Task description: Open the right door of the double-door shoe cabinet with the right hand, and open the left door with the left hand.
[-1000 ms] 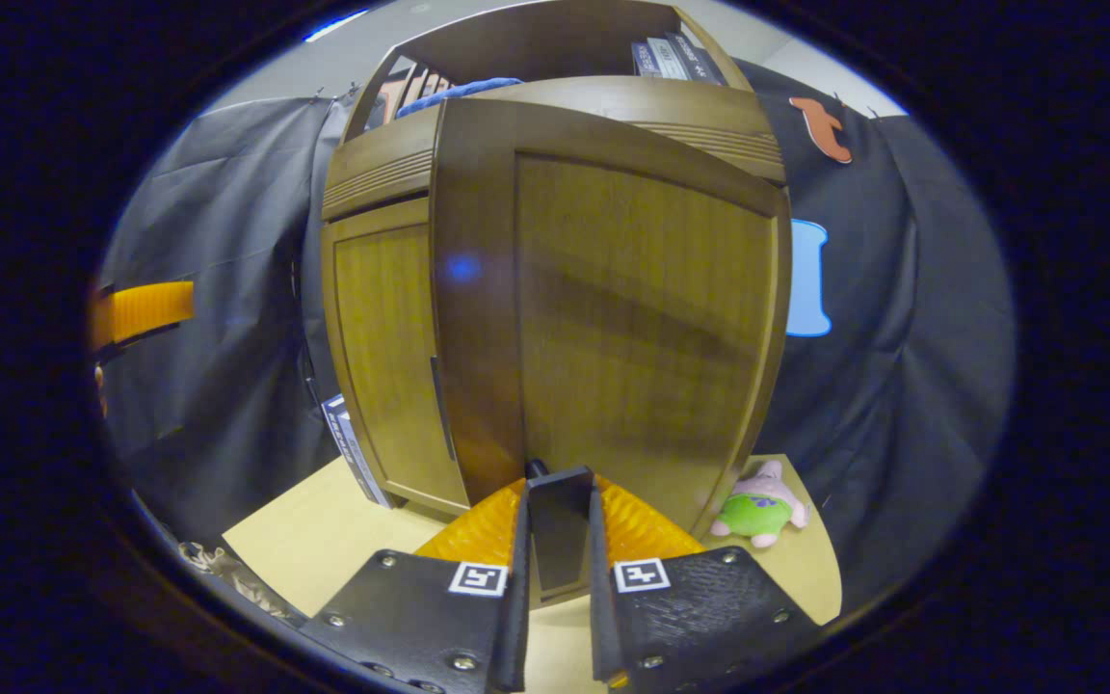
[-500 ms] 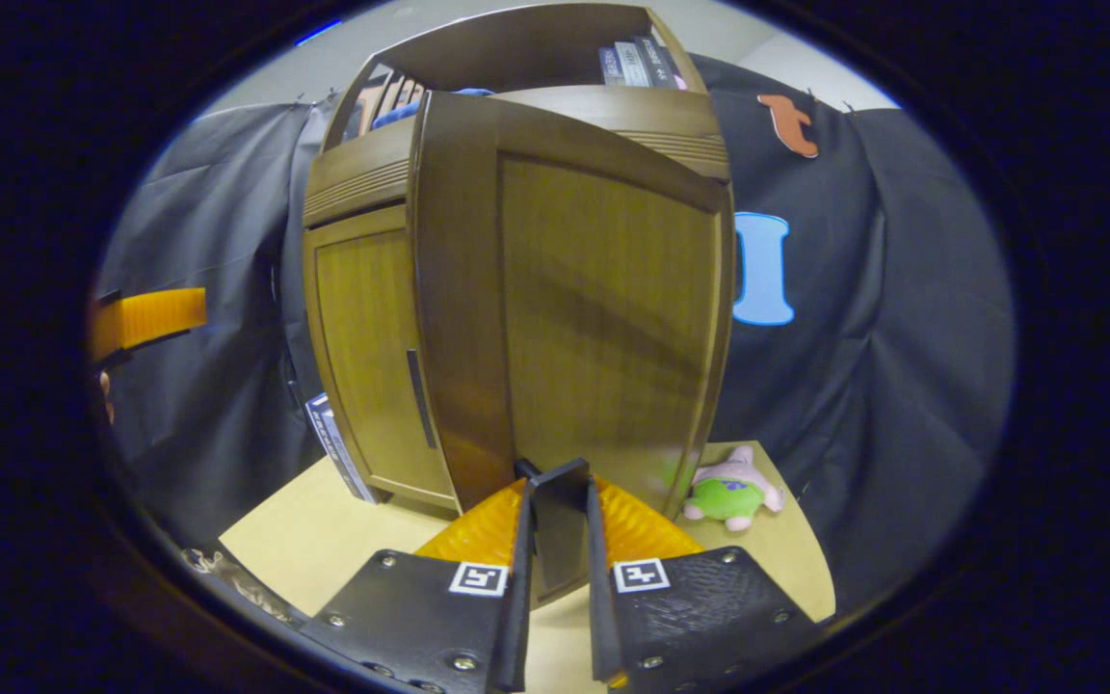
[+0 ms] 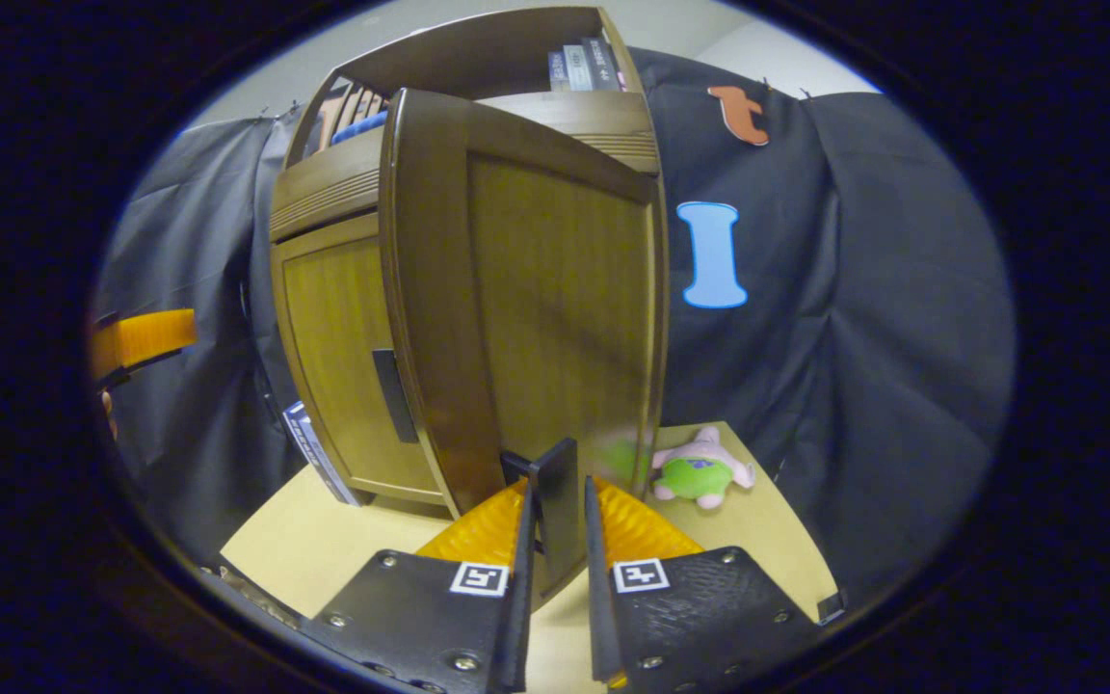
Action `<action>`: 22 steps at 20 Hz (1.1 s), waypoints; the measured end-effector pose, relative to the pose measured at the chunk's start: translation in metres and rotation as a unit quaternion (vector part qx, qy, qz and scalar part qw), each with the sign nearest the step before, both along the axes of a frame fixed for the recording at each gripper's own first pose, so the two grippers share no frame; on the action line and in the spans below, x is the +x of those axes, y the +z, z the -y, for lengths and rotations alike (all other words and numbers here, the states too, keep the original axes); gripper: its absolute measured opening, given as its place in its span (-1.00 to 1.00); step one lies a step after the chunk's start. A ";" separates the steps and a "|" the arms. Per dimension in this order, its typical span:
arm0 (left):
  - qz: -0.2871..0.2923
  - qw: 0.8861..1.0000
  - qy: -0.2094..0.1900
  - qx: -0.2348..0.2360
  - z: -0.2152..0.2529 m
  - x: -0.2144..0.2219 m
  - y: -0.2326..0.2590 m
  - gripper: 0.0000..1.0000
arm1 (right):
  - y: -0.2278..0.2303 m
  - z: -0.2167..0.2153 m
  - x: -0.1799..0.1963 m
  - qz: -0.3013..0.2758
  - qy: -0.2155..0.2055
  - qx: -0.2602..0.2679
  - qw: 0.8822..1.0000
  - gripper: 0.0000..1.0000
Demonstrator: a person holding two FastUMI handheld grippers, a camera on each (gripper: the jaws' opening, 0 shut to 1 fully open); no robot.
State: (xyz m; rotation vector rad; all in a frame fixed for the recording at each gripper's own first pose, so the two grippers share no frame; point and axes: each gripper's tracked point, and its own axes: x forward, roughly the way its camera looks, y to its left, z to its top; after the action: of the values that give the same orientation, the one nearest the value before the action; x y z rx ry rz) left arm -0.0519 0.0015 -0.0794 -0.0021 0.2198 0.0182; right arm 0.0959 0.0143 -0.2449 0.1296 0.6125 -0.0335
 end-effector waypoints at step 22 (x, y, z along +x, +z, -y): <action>-0.027 0.998 -0.054 -0.020 0.048 -0.006 -0.019 0.86 | 0.001 0.054 -0.011 -0.005 -0.091 -0.059 0.994 -0.62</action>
State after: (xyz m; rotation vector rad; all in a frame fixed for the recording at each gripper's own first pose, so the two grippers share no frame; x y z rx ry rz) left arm -0.0576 -0.0466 -0.0989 -0.0299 0.2732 -0.0941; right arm 0.0847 -0.0394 -0.2436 0.0704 0.6066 -0.2473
